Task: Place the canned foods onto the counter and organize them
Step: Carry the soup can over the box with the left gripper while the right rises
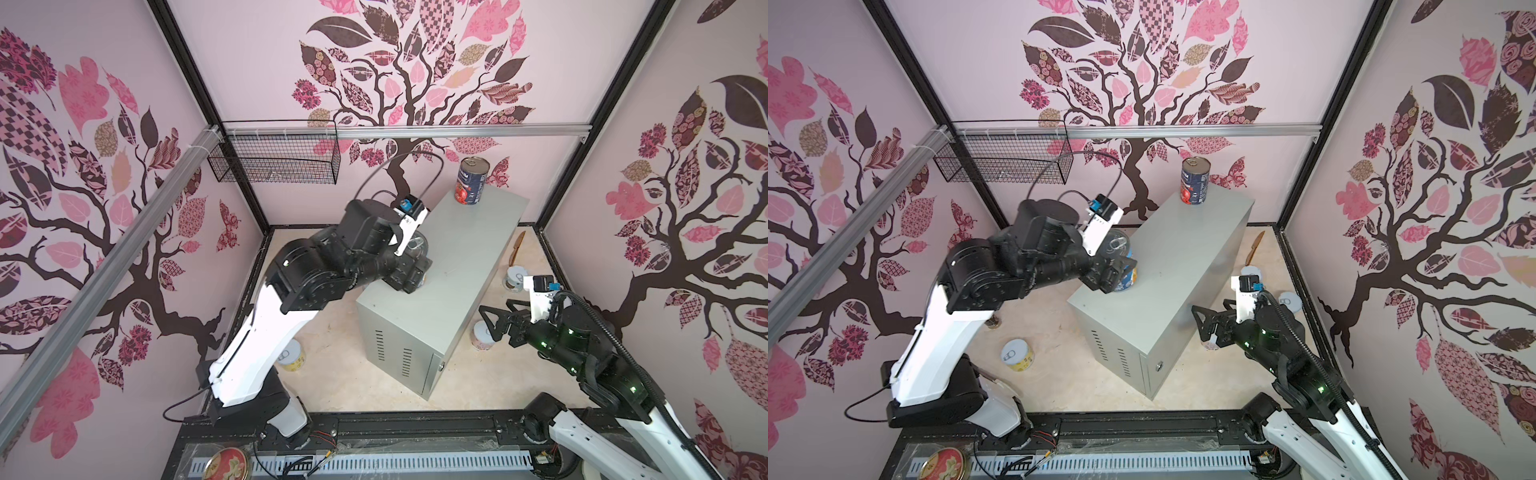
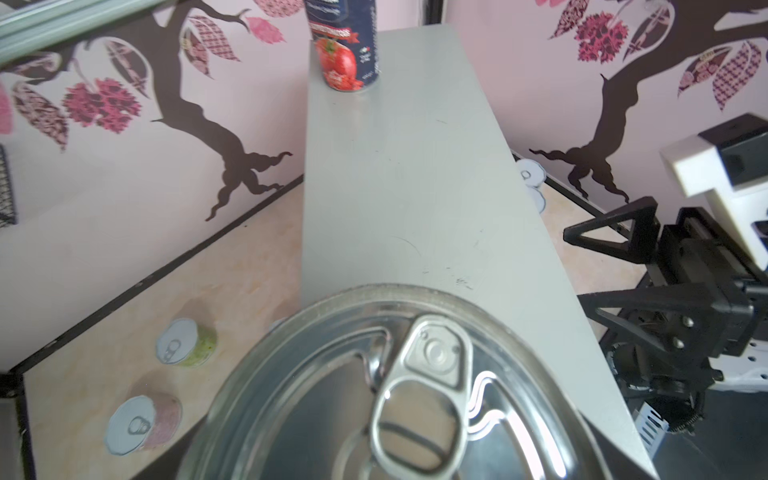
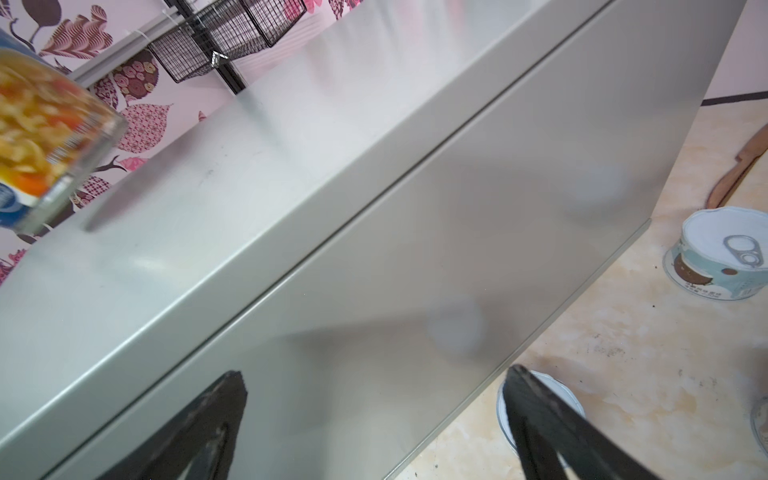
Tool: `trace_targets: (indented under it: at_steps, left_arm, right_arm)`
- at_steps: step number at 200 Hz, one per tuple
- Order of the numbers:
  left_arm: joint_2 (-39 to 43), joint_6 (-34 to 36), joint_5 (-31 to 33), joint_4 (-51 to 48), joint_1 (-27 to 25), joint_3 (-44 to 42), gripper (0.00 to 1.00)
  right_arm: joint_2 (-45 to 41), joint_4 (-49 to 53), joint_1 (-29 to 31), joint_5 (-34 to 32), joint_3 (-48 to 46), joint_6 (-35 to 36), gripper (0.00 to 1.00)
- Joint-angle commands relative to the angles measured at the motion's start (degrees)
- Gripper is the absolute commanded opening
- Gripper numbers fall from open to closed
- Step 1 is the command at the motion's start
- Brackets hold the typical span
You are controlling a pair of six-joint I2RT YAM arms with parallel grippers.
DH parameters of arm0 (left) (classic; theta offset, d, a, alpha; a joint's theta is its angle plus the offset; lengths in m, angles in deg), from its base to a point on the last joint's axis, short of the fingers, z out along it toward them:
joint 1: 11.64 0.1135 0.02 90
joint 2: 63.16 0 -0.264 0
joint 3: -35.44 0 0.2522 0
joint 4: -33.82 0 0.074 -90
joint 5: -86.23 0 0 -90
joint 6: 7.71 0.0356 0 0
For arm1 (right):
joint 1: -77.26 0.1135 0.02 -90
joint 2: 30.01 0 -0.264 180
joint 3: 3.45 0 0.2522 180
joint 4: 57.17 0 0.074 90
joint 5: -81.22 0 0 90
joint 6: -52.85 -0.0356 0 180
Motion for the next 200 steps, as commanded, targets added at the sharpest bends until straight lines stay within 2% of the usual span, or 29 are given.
trace_targets:
  at_steps: [1, 100, 150, 200]
  left_arm:
    - [-0.6, 1.2, 1.4, 6.5, -0.2, 4.5, 0.59]
    - [-12.0, 1.8, -0.5, 10.7, -0.6, 12.5, 0.61]
    - [-15.0, 1.9, -2.6, 11.9, -0.6, 14.4, 0.77]
    - [-13.9, 2.4, -2.3, 13.0, -0.6, 14.4, 0.95]
  right_arm:
    - [-1.0, 2.8, 0.3, 0.2, 3.0, 0.9, 1.0]
    - [-1.3, 5.7, 0.3, -1.9, 6.6, 3.0, 1.0]
    - [-1.6, 6.2, 0.2, -0.1, 8.8, 4.4, 1.0]
    - [-1.3, 5.8, 0.2, 4.0, 11.2, 7.0, 1.0]
